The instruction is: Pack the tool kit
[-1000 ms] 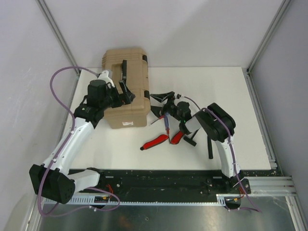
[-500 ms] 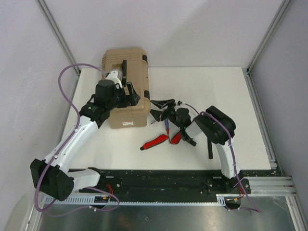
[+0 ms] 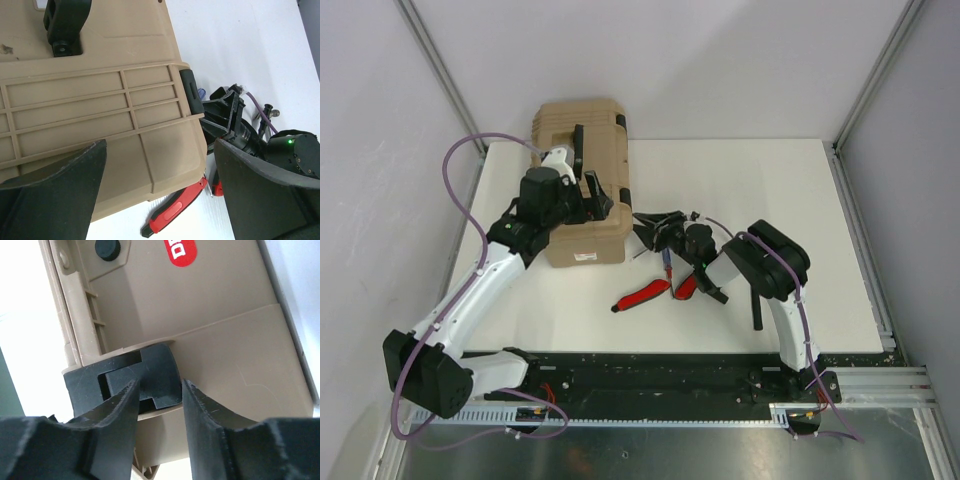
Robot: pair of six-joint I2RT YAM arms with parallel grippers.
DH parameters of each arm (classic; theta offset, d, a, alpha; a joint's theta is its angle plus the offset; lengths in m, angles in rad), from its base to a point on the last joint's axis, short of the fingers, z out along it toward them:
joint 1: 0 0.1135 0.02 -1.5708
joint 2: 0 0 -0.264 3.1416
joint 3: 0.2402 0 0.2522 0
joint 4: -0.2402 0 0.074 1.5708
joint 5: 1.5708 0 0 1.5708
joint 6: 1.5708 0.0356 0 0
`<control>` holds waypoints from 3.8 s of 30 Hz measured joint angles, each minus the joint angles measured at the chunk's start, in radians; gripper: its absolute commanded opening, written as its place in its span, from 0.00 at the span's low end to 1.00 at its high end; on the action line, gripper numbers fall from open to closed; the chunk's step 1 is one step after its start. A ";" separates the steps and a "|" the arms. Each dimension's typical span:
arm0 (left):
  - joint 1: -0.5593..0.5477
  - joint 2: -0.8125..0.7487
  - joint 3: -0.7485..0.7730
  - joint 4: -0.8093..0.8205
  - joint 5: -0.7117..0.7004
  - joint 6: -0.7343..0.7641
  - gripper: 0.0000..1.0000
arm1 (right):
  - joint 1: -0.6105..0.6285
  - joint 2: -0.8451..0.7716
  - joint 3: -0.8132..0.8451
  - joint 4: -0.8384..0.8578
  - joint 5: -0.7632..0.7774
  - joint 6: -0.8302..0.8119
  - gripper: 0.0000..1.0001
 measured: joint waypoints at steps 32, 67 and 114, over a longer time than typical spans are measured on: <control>-0.044 -0.011 -0.058 0.094 -0.025 0.016 0.94 | 0.055 -0.011 0.063 -0.066 0.134 -0.019 0.42; -0.088 -0.040 -0.200 0.280 -0.080 0.035 0.82 | 0.017 -0.058 0.073 -0.142 0.052 -0.189 0.00; -0.036 -0.077 0.043 -0.215 -0.128 0.019 0.99 | -0.009 -0.624 0.301 -1.176 0.216 -1.023 0.86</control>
